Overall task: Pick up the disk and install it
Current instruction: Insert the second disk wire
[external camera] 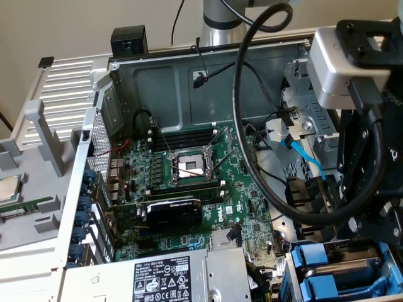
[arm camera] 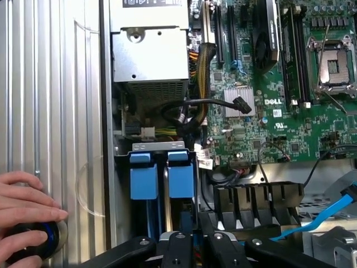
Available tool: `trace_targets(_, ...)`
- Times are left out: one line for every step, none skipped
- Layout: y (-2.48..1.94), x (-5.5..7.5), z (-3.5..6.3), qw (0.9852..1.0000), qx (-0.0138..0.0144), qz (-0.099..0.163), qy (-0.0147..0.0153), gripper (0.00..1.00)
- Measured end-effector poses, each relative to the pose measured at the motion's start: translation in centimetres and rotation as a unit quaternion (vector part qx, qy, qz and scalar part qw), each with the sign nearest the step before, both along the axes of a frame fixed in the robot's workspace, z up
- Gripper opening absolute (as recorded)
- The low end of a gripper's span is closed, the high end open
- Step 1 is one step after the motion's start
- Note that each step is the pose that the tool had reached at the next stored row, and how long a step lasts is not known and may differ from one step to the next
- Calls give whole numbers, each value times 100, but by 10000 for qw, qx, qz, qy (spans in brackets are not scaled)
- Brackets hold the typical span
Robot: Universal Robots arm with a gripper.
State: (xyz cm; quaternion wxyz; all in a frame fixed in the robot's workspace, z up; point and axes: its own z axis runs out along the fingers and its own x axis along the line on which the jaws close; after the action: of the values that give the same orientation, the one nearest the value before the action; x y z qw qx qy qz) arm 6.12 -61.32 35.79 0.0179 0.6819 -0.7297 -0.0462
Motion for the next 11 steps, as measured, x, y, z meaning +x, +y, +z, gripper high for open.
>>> trace_targets(-5, 0, -2, 10000, 0, 4, 0, 16)
trace_targets(-8, -1, -5, 10000, 0, 9, 0, 16)
trace_targets(-9, -1, -8, 10000, -2, 15, 0, 16)
trace_targets(-9, -1, -10, 10000, -5, 23, 0, 16)
trace_targets(-9, -2, -12, 10000, -8, 36, 0, 16)
trace_targets(-10, -5, -14, 10000, -9, 51, 0, 16)
trace_targets(-10, -9, -18, 10000, -9, 79, -1, 16)
trace_targets(-11, -10, -19, 9999, -10, 119, -2, 16)
trace_targets(-11, -11, -20, 9999, -10, 159, -4, 16)
trace_targets(-14, -11, -21, 9998, -9, 188, -5, 16)
trace_targets(-16, -12, -22, 9998, -8, 199, -5, 16)
